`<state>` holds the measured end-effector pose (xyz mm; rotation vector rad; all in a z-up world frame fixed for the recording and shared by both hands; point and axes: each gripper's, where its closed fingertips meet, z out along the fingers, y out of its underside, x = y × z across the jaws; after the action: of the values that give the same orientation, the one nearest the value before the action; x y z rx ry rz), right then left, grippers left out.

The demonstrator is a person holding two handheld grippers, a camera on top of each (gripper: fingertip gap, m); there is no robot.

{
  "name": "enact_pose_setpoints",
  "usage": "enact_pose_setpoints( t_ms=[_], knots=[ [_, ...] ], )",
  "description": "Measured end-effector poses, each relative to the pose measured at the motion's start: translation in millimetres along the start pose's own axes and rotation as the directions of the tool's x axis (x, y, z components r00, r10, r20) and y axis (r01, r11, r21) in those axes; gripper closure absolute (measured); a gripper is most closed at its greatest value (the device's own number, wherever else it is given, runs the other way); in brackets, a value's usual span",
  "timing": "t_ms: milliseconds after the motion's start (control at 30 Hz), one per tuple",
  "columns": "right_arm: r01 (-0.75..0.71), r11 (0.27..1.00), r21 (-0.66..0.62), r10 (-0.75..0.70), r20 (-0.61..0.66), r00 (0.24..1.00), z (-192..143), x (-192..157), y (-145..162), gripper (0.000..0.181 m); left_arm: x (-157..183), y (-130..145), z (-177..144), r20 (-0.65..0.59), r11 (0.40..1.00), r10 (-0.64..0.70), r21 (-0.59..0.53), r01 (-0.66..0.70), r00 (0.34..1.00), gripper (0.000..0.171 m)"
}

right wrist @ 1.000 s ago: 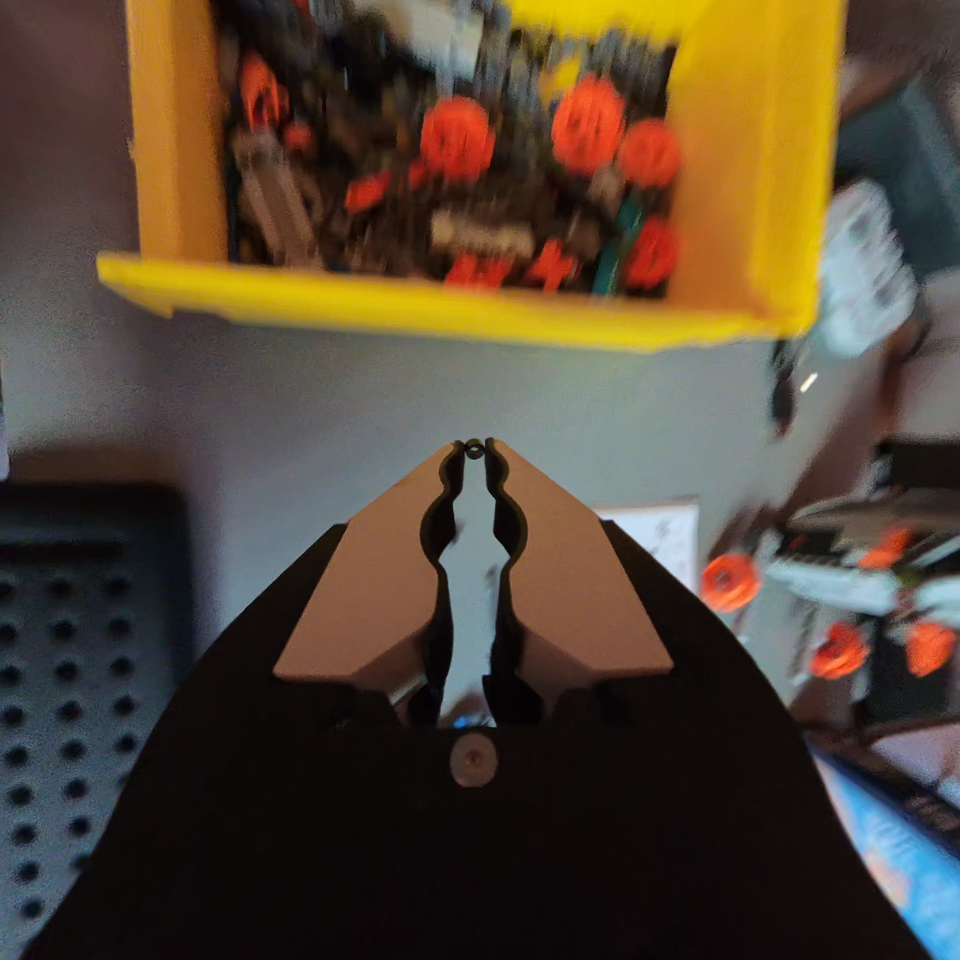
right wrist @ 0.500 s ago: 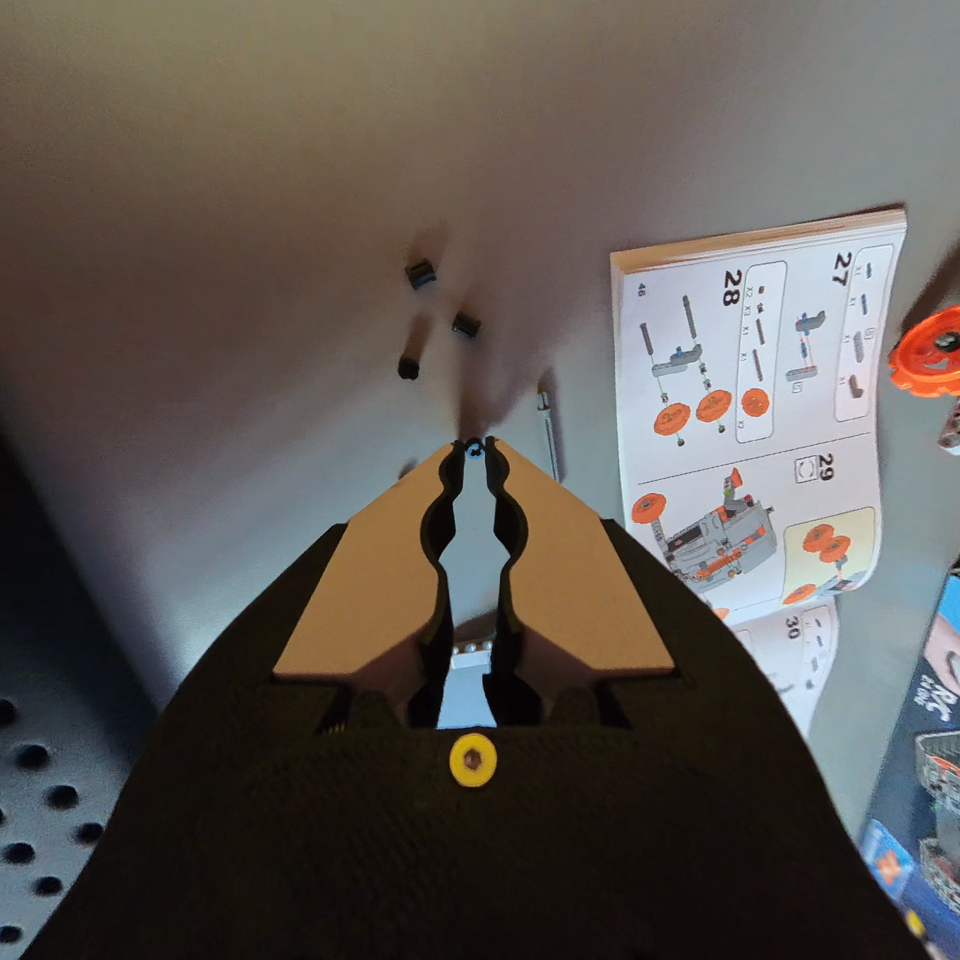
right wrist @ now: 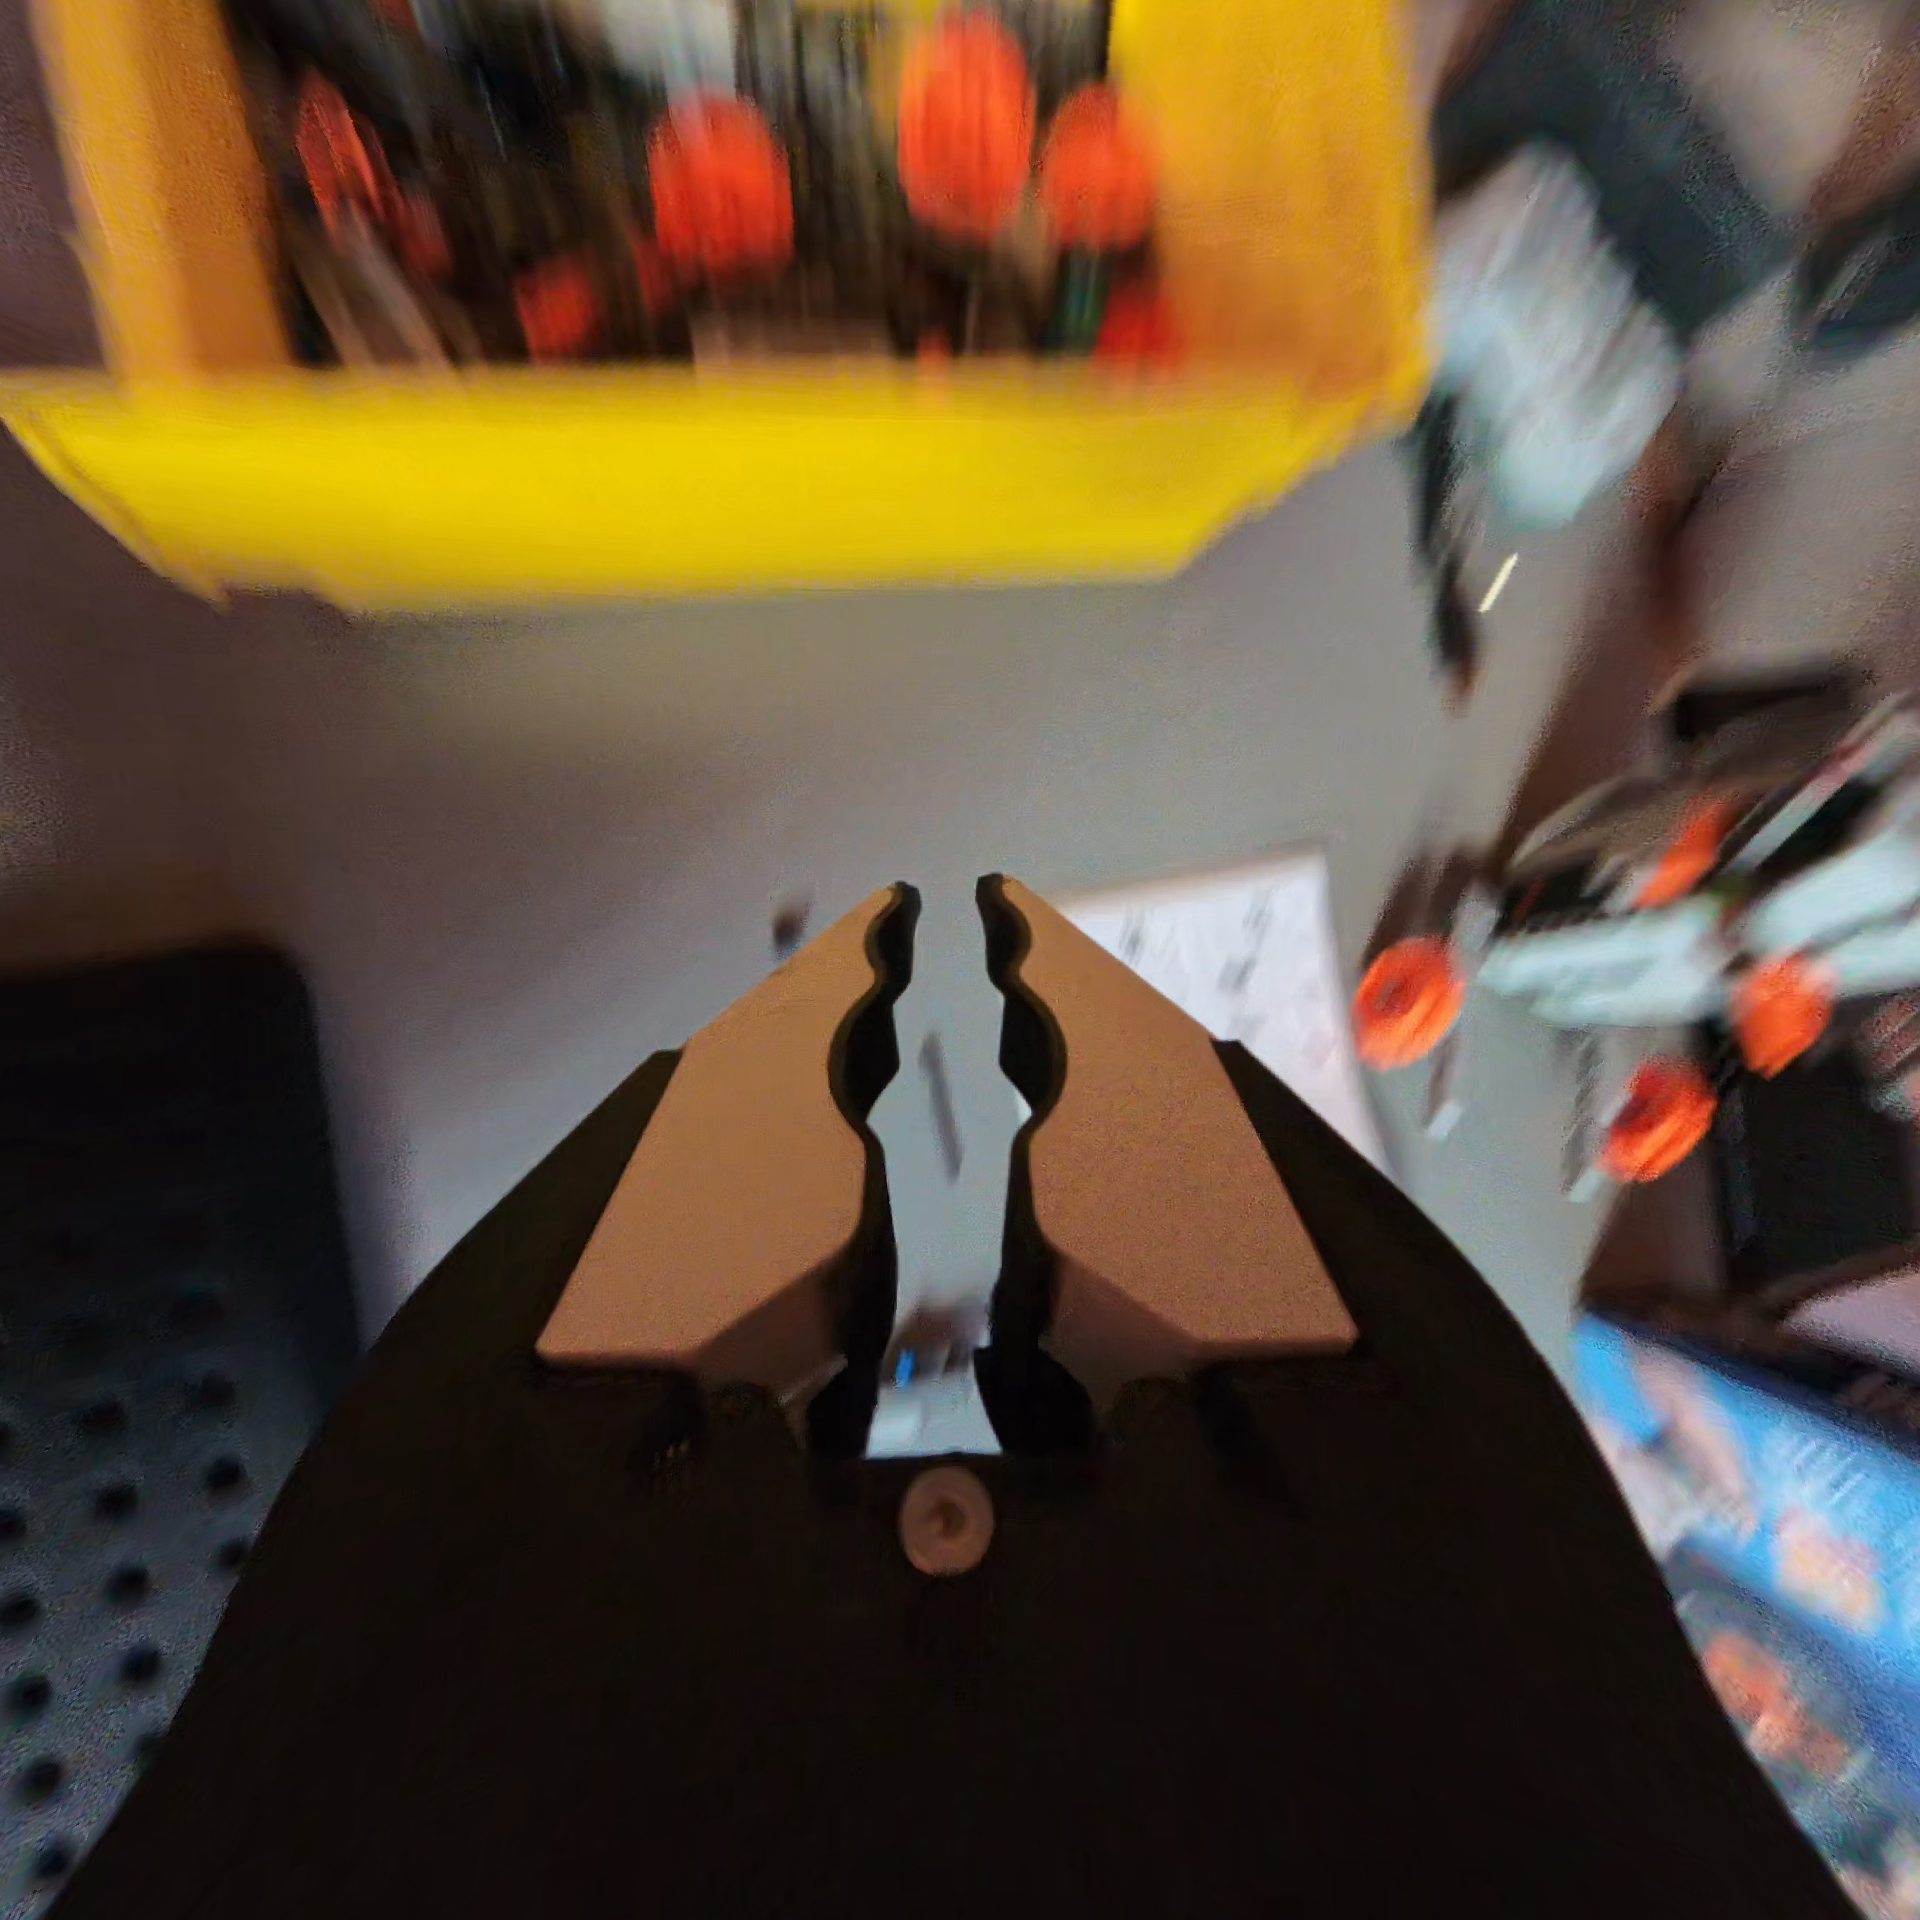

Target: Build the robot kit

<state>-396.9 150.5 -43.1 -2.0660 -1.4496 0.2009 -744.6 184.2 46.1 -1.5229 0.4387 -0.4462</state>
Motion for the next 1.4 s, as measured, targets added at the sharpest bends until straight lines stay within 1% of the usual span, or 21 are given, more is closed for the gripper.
enact_pose_setpoints(
  t_ms=[67, 100, 133, 167, 200, 300, 333, 367, 400, 433, 467, 567, 600, 633, 700, 767, 900, 1133, 1167, 1300, 1400],
  knots=[
    [0.063, 0.983, 0.171, -0.06, -0.021, 0.998, -6, 6, -80, 0.172, -5, -3, -3, 0.01, 1.0, -0.017, 0.022, 0.017, 1.0, 0.119],
    [0.095, 0.965, 0.246, -0.096, -0.007, 0.995, 2, 3, -117, 0.172, -7, -4, -4, 0.013, 0.999, -0.03, 0.029, 0.03, 0.999, 0.119],
    [0.108, 0.952, 0.288, -0.122, 0.032, 0.992, 17, -5, -147, 0.173, -8, -4, -5, 0.012, 0.999, -0.04, 0.029, 0.039, 0.999, 0.119],
    [0.088, 0.955, 0.284, -0.112, 0.068, 0.991, 39, -8, -168, 0.173, -8, -3, -7, 0.008, 0.999, -0.042, 0.025, 0.042, 0.999, 0.119],
    [0.054, 0.965, 0.255, -0.079, 0.087, 0.993, 65, -8, -184, 0.172, -8, -3, -9, 0.01, 0.999, -0.036, 0.02, 0.035, 0.999, 0.119],
    [-0.035, 0.98, 0.198, 0.01, 0.124, 0.992, 141, -7, -211, 0.172, -14, -4, -17, 0.044, 1.0, -0.002, 0.015, 0.001, 0.999, 0.118],
    [-0.054, 0.983, 0.176, 0.028, 0.145, 0.989, 162, -9, -213, 0.172, -16, -4, -20, 0.047, 1.0, 0.003, 0.018, -0.004, 0.999, 0.118],
    [-0.055, 0.99, 0.127, 0.037, 0.136, 0.99, 181, -7, -210, 0.173, -17, -5, -22, 0.043, 1.0, 0.003, 0.022, -0.004, 0.999, 0.118],
    [-0.04, 0.995, 0.093, 0.027, 0.139, 0.99, 196, -7, -207, 0.175, -18, -4, -24, 0.036, 1.0, -0.001, 0.026, 0.0, 0.999, 0.118],
    [-0.015, 0.997, 0.073, 0.002, 0.171, 0.985, 208, -13, -205, 0.178, -20, -4, -26, 0.031, 0.999, -0.007, 0.031, 0.006, 0.999, 0.118],
    [0.008, 0.999, 0.036, -0.014, 0.179, 0.984, 218, -15, -200, 0.18, -22, -3, -27, 0.025, 0.999, -0.015, 0.037, 0.014, 1.0, 0.118],
    [0.077, 0.995, -0.061, -0.065, 0.176, 0.982, 239, -19, -186, 0.18, -28, 1, -27, 0.006, 0.998, -0.04, 0.043, 0.039, 0.999, 0.118],
    [0.097, 0.992, -0.083, -0.083, 0.154, 0.985, 244, -16, -183, 0.18, -31, 3, -26, 0.005, 0.998, -0.049, 0.04, 0.049, 0.999, 0.118],
    [0.115, 0.99, -0.088, -0.101, 0.152, 0.983, 247, -17, -182, 0.18, -34, 5, -26, 0.006, 0.998, -0.058, 0.038, 0.058, 0.998, 0.118],
    [0.126, 0.988, -0.092, -0.106, 0.189, 0.976, 250, -24, -180, 0.18, -39, 10, -25, 0.009, 0.997, -0.071, 0.03, 0.07, 0.997, 0.118],
    [0.137, 0.987, -0.083, -0.12, 0.185, 0.975, 252, -24, -179, 0.179, -45, 12, -26, 0.015, 0.996, -0.082, 0.027, 0.082, 0.997, 0.118],
    [0.137, 0.987, -0.083, -0.118, 0.201, 0.972, 252, -27, -179, 0.17, -51, 12, -29, 0.007, 0.991, -0.124, 0.047, 0.123, 0.992, 0.119],
    [0.215, 0.974, -0.071, -0.199, 0.187, 0.962, 251, -27, -180, 0.171, -52, 11, -32, 0.003, 0.99, -0.134, 0.054, 0.133, 0.991, 0.12],
    [0.226, 0.97, -0.086, -0.209, 0.173, 0.963, 252, -23, -177, 0.17, -52, 11, -32, 0.003, 0.99, -0.133, 0.053, 0.133, 0.991, 0.12],
    [0.196, 0.977, -0.081, -0.173, 0.232, 0.957, 252, -25, -177, 0.172, -51, 10, -33, 0.002, 0.99, -0.134, 0.053, 0.134, 0.991, 0.12],
    [0.243, 0.967, -0.077, -0.22, 0.231, 0.948, 253, -27, -178, 0.173, -51, 10, -34, 0.0, 0.989, -0.136, 0.056, 0.136, 0.991, 0.12]
  ],
)
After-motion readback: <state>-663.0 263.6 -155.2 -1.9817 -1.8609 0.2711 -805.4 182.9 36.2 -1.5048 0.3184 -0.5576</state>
